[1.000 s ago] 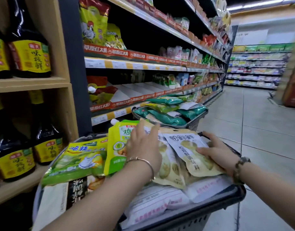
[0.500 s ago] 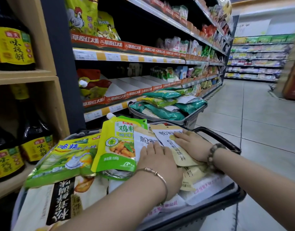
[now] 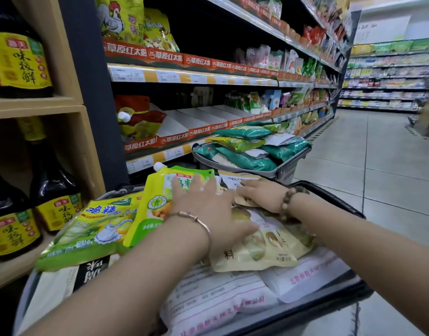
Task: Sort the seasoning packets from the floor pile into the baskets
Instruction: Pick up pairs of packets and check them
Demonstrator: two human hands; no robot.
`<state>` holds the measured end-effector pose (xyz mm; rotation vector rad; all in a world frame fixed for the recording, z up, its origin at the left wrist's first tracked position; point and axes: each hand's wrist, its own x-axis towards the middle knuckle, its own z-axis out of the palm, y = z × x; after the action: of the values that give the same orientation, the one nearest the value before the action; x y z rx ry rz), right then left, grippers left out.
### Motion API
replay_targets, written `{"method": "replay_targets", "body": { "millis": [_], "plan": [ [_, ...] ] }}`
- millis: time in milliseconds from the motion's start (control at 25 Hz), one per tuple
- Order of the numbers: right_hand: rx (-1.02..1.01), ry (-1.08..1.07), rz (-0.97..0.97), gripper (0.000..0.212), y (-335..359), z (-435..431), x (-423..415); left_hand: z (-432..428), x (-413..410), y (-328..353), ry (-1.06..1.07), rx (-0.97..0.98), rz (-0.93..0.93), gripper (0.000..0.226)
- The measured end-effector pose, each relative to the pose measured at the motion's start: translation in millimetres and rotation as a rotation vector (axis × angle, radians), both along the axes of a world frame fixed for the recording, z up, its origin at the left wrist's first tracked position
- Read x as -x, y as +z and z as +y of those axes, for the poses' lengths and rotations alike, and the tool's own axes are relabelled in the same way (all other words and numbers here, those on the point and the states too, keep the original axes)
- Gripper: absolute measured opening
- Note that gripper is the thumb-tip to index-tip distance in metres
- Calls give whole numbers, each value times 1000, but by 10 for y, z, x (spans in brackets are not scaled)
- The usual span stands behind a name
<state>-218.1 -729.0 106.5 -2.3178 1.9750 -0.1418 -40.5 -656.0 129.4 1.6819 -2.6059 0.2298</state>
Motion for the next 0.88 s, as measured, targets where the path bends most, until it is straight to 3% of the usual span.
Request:
{"method": "replay_targets", "body": {
  "millis": [80, 200, 720, 880],
  "plan": [
    [-75, 49, 23, 58, -66, 110, -4, -141, -134, -4, 132, -123, -62, 84],
    [-73, 14, 18, 73, -79, 14, -86, -300, -139, -58, 156, -230, -61, 83],
    [-199, -37, 117, 75, -65, 7, -136, -280, -52, -195, 133, -162, -91, 84],
    [-147, -18, 36, 73, 69, 92, -189, -223, -102, -123, 95, -77, 76, 72]
  ]
}}
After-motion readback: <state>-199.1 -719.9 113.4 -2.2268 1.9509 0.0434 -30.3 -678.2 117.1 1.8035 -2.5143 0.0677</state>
